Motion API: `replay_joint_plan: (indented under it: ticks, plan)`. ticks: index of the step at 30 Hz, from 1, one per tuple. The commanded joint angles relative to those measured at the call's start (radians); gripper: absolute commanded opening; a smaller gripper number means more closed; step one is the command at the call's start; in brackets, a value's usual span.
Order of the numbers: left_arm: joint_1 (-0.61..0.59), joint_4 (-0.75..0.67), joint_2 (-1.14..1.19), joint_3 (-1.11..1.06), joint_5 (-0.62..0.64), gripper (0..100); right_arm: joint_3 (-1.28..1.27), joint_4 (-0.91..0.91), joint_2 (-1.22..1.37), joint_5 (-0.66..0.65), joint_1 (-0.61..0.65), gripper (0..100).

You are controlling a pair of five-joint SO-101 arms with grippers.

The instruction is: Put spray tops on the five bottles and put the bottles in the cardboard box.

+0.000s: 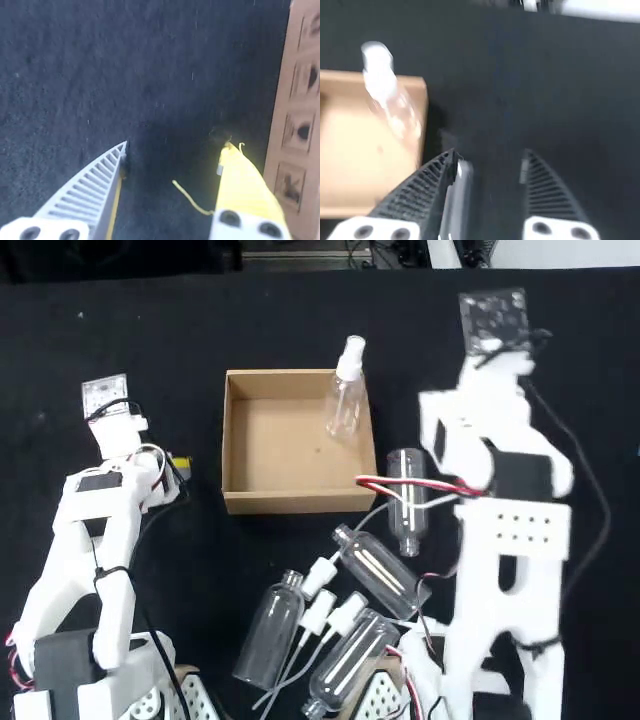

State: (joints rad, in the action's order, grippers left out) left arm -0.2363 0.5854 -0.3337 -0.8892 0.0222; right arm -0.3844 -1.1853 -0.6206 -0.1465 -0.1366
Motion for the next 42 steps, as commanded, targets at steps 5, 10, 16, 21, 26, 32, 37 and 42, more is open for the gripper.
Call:
replay_joint_plan:
  ticks: [5, 10, 16, 21, 26, 32, 37, 42]
  plan:
    - [-0.015, 0.572, -0.044, 0.364, -0.273, 27, 0.062, -0.259, -0.07, -0.008, -0.19, 15.2]
    - [0.016, 0.98, -0.038, 0.575, -0.494, 27, -0.076, -0.218, -0.076, -0.008, -0.219, 15.2]
    - [0.147, 1.171, -0.044, 0.616, -0.566, 27, -0.321, -0.06, -0.077, -0.008, -0.229, 15.2]
    - [0.257, 1.174, -0.044, 0.53, -0.563, 27, -0.433, 0.032, -0.077, -0.008, -0.229, 15.2]
    - [0.444, 1.165, -0.046, 0.401, -0.555, 27, -0.55, 0.158, -0.077, 0.003, -0.229, 14.9]
    - [0.651, 1.017, -0.066, 0.302, -0.324, 27, -0.611, 0.259, -0.077, 0.081, -0.321, 14.9]
    - [0.814, 1.022, -0.144, 0.294, -0.112, 27, -0.613, 0.264, -0.076, 0.094, -0.344, 14.9]
    - [0.871, 0.994, -0.173, 0.2, 0.121, 27, -0.615, 0.264, -0.074, 0.094, -0.344, 14.9]
